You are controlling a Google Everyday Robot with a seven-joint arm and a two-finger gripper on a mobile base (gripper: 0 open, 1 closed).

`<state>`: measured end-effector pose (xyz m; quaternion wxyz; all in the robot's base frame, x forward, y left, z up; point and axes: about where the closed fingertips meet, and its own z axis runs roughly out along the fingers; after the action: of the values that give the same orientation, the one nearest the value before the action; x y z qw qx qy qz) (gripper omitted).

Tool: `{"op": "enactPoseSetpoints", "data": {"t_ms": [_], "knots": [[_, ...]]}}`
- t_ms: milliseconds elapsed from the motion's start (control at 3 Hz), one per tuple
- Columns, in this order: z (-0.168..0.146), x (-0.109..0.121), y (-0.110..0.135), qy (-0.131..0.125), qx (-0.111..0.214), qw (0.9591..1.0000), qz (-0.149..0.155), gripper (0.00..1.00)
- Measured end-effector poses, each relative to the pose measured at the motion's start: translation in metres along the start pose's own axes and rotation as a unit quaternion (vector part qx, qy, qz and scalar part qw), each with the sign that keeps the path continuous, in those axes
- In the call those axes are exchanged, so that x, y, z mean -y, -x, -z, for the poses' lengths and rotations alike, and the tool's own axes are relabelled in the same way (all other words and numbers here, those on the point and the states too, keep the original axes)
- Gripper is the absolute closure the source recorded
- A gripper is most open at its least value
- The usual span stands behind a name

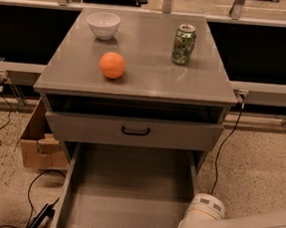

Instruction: Open middle drawer

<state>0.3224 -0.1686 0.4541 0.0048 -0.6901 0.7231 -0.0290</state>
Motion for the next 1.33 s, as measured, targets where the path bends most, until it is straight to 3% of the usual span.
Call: {"op": "enactPoseSetpoints", "data": {"t_ms": [333, 667, 1000, 1333], "knots": [[0.009, -0.026, -0.008, -0.006, 0.007, 0.9996, 0.027, 1.0], [0.01, -0.056, -0.024, 0.0, -0.001, 0.9989, 0.048, 0.82], [0.011, -0.055, -0.025, -0.002, -0.002, 0.9988, 0.048, 0.5], [0.012, -0.055, -0.025, -0.003, -0.003, 0.9988, 0.048, 0.26]]}}
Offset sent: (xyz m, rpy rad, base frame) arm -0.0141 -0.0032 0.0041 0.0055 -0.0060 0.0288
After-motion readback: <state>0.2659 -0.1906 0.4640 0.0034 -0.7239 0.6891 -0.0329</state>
